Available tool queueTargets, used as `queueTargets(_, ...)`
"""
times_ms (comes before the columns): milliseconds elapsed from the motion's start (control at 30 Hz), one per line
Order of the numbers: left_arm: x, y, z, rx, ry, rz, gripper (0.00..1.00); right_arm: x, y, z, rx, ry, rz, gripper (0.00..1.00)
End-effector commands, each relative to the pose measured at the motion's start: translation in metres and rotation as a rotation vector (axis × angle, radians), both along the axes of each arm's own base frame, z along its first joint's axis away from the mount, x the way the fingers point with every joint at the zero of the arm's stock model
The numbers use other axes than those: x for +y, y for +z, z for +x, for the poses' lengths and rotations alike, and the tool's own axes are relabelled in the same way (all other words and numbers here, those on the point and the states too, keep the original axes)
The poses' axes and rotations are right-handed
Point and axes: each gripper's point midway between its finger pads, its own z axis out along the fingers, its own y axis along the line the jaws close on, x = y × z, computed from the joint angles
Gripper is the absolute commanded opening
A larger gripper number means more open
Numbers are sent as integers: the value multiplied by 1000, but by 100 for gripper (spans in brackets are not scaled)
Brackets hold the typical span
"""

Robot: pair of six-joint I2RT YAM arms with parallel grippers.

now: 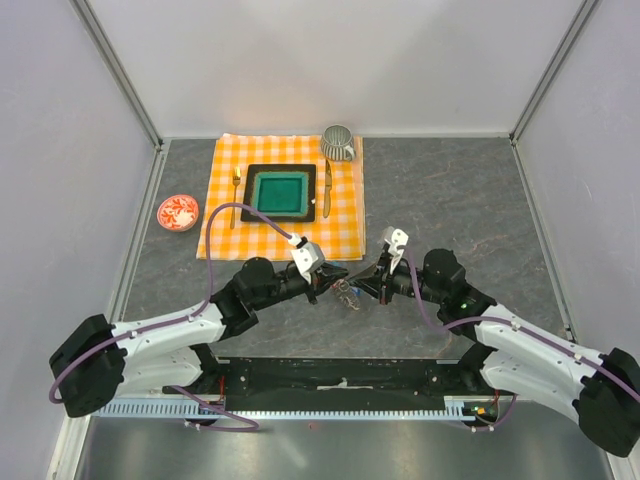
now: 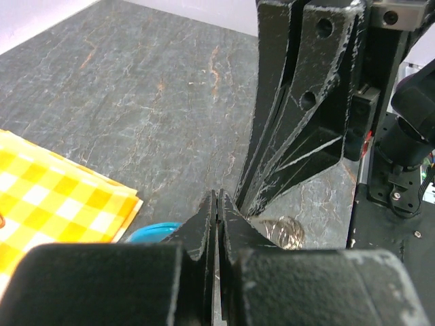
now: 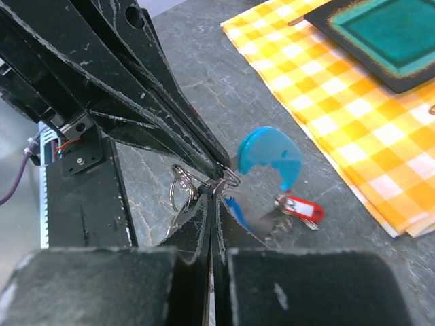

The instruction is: Put the keys on the keyring

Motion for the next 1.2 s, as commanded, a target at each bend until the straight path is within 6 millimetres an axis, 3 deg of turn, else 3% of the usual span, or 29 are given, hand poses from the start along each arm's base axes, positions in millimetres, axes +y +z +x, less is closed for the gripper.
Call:
queueTargets(0,-10,42,-8,-72,-59,-172,2,12,10,-12,1,97,67,0)
queueTargets(233,-12,40,-12,-72,-81,-205,2,10,10,-9,-7,82,54,3)
queueTargets(533,1,38,-16,-110,-65,-218,2,-26,18,15,-60,-150,12,28)
queueTargets(633,5,40,-19,-131,-64,-227,2,-23,21,15,-60,-116,42,33)
queueTargets(900,7,47,-28,-158,-102,-243,2,-1,28,-3,-108,95,88,33)
queueTargets(1167,6,49,-30,-164,-118,-245,2,4,30,-12,-151,180,78,33)
